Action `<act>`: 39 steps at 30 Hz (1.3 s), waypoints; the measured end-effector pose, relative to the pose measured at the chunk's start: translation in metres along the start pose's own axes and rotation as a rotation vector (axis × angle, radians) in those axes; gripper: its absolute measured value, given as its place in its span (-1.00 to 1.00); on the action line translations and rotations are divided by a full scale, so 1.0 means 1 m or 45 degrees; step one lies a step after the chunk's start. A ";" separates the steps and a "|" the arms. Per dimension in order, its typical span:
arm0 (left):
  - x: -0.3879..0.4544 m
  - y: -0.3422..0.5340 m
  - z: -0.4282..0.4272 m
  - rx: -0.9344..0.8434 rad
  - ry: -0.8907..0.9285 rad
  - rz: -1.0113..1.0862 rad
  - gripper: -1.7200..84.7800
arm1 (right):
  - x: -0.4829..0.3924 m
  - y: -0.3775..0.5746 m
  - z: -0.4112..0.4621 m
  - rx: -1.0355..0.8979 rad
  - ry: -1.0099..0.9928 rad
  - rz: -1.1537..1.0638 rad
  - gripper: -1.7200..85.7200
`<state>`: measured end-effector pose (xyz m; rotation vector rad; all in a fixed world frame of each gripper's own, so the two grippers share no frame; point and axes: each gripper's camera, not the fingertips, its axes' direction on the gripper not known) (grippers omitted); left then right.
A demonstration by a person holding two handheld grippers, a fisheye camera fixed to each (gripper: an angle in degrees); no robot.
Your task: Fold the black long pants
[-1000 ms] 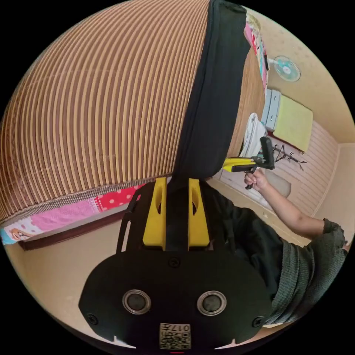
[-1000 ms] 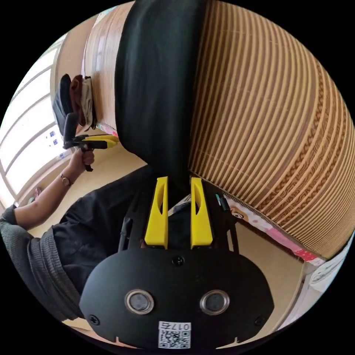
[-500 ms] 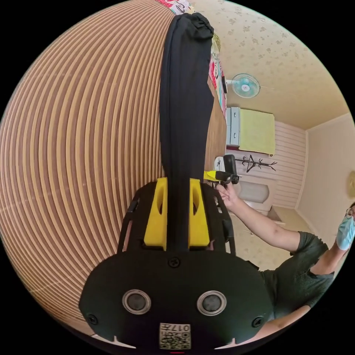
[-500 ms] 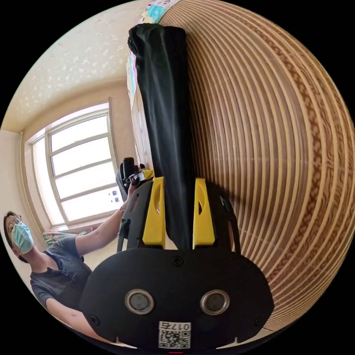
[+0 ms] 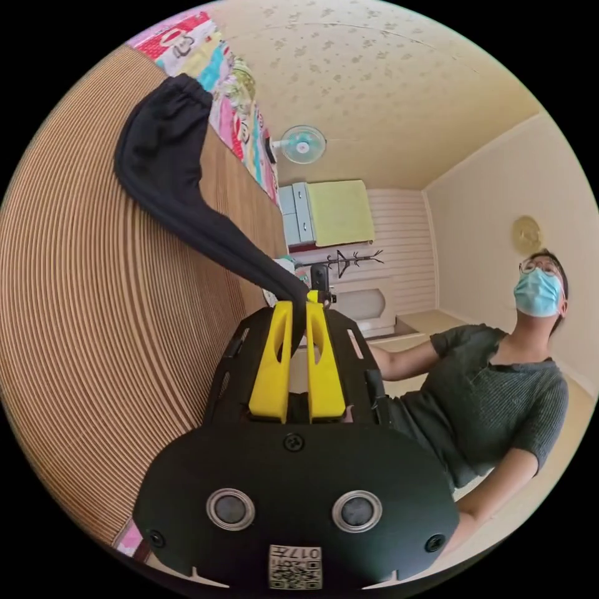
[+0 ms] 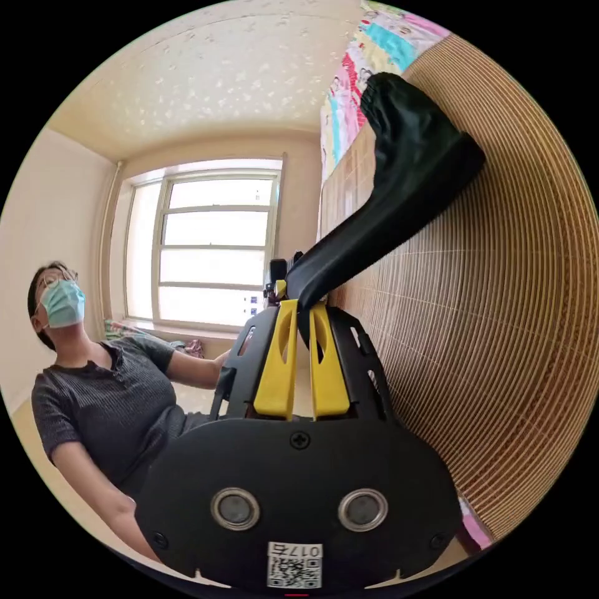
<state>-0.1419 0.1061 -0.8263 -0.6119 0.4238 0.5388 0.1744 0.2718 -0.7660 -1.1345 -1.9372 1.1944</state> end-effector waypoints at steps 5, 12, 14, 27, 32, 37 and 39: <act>0.132 0.001 0.001 -0.070 -0.065 0.319 -0.87 | -0.132 0.025 -0.015 -0.135 0.094 -0.363 -0.94; 0.309 -0.031 -0.012 -0.141 0.104 0.951 -0.87 | -0.319 0.025 -0.042 -0.205 0.010 -1.067 -0.95; 0.341 -0.036 -0.008 -0.180 0.097 1.074 -0.86 | -0.359 0.030 -0.044 -0.229 0.032 -1.240 -0.94; 0.106 -0.176 0.026 -0.001 -0.524 0.108 -0.86 | -0.170 -0.147 -0.013 -0.029 0.781 -0.442 -0.94; 0.029 -0.156 0.047 -0.085 -0.626 -0.084 -0.85 | -0.091 -0.155 0.016 -0.093 0.871 -0.238 -0.93; -0.040 -0.081 0.081 -0.145 -0.573 -0.381 -0.84 | 0.004 -0.085 0.043 -0.183 0.826 0.012 -0.93; -0.072 -0.035 0.106 -0.208 -0.554 -0.552 -0.84 | 0.046 -0.053 0.054 -0.256 0.802 0.141 -0.93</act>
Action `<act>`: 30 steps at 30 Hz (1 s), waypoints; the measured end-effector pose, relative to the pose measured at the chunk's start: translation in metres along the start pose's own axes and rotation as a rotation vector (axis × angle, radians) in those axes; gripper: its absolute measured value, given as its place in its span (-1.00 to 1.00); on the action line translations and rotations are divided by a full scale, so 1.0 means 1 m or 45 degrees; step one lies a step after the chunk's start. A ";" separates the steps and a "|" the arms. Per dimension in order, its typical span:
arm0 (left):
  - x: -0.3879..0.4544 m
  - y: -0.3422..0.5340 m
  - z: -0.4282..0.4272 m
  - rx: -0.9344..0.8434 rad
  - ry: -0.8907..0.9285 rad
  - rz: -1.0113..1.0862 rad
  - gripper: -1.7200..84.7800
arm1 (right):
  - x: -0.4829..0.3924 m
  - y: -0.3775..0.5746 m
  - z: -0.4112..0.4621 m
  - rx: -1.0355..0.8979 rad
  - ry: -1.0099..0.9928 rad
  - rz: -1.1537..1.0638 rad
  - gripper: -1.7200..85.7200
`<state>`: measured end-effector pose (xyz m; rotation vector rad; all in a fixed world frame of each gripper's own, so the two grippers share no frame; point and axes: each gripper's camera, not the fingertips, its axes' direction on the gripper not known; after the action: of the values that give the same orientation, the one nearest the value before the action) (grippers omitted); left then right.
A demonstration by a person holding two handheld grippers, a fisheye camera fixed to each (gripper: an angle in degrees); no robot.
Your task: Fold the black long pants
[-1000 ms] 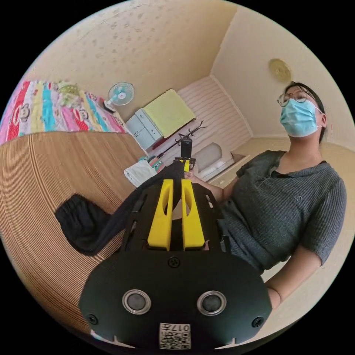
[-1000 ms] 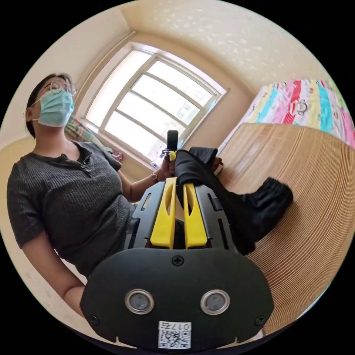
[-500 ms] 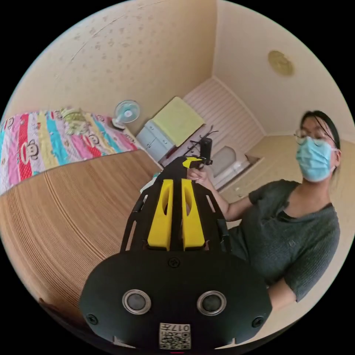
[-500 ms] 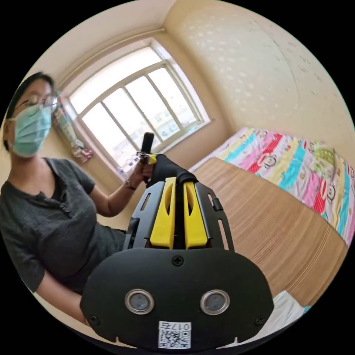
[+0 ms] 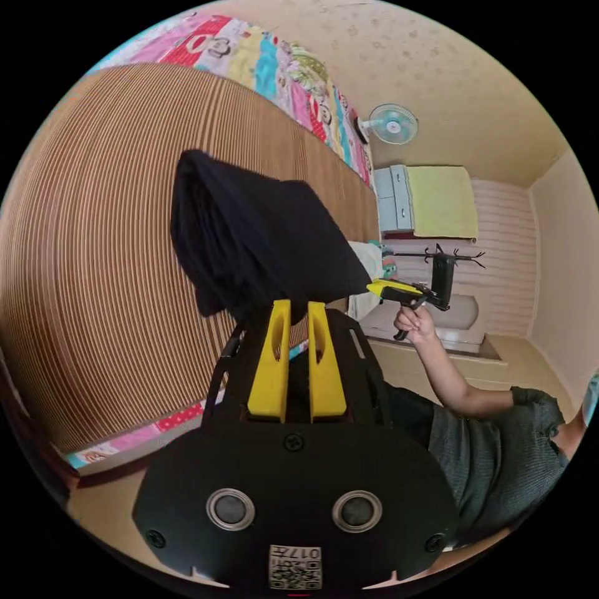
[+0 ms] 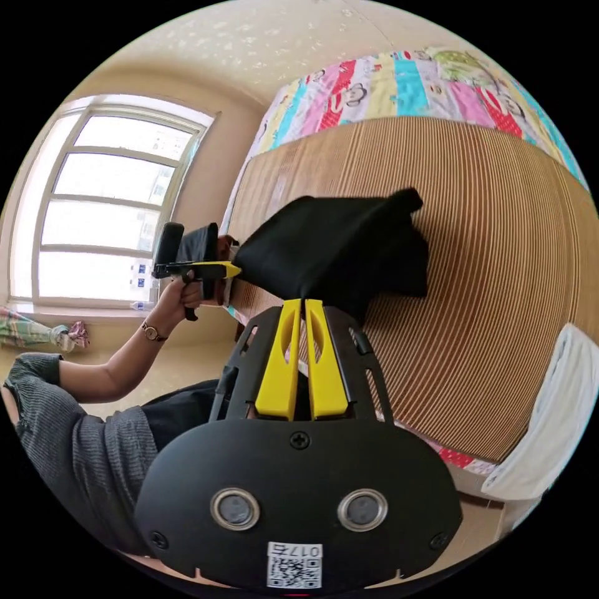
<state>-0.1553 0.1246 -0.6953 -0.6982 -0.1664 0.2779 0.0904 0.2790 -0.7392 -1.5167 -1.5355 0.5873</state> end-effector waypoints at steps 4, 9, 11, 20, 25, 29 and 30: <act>-0.036 0.028 0.053 -0.163 0.022 -0.201 -0.82 | 0.060 0.047 0.079 -0.271 0.002 0.249 -0.91; -0.034 0.011 0.030 0.000 0.175 -0.240 -0.72 | 0.104 0.046 0.073 -0.270 -0.058 0.427 -0.81; -0.022 -0.011 0.011 0.078 0.158 -0.200 -0.68 | 0.113 0.031 0.052 -0.182 -0.115 0.422 -0.74; 0.008 -0.139 0.041 -0.088 -0.034 -0.113 -0.55 | 0.169 -0.059 0.056 -0.150 -0.196 0.391 -0.59; 0.014 -0.140 0.033 0.058 0.115 -0.171 -0.56 | 0.187 -0.069 0.101 -0.178 -0.327 0.418 -0.56; 0.020 -0.126 0.030 0.124 0.310 -0.287 -0.63 | 0.193 -0.037 0.098 -0.013 -0.355 0.473 -0.60; 0.025 -0.120 0.025 0.125 0.301 -0.294 -0.65 | 0.193 -0.026 0.099 -0.005 -0.394 0.506 -0.62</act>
<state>-0.1136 0.0597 -0.5969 -0.6028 -0.0067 -0.0186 0.0185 0.4841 -0.7189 -1.8128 -1.4615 1.0900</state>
